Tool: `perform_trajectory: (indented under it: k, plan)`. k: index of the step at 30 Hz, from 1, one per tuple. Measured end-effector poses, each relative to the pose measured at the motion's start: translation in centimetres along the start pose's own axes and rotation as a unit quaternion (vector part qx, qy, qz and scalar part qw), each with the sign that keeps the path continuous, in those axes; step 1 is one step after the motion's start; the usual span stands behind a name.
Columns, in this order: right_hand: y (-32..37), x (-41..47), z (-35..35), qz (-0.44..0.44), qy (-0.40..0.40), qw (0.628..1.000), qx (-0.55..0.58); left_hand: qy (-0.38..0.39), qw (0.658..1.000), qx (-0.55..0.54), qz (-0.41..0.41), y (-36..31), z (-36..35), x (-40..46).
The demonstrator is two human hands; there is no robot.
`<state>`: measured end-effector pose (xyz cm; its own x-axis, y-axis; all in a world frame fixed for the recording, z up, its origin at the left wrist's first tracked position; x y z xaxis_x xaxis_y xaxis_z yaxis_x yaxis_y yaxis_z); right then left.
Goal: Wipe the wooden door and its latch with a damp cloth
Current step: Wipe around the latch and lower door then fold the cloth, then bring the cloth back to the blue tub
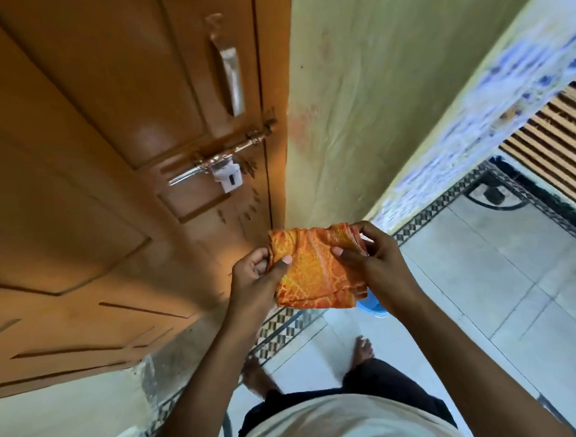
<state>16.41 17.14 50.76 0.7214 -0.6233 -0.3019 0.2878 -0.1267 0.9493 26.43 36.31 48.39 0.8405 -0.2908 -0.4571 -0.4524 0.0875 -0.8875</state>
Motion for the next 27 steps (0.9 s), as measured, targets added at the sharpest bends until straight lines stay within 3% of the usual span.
perform_trajectory:
  k: [6,13,18,27]
  plan:
    - [-1.3,3.0,10.2,0.012,0.013,0.999,-0.030,-0.027,1.000,-0.010,0.002,4.7,-9.6,-1.4]
    - [-3.9,9.4,23.3,0.010,0.058,0.997,-0.055,-0.142,0.989,-0.019,-0.048,10.1,-23.6,-2.7]
    - [-7.4,14.1,30.0,-0.015,0.055,0.994,-0.088,-0.137,0.987,0.031,-0.073,13.1,-31.6,-1.7]
    - [-22.1,24.6,34.4,-0.094,0.031,0.981,-0.168,-0.087,0.991,0.041,0.093,26.5,-38.4,7.9]
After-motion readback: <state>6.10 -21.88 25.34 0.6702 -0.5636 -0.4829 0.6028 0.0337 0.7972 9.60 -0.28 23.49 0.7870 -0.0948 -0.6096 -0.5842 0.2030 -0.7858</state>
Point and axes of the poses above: each hand's wrist, its own x-axis towards the middle knuckle, its own z-axis out of the back of the hand, y = z × x, the point moved 4 cm from there along x, towards the middle knuckle, and after that the axes turned 6 degrees about -y, right-handed, at the moved point
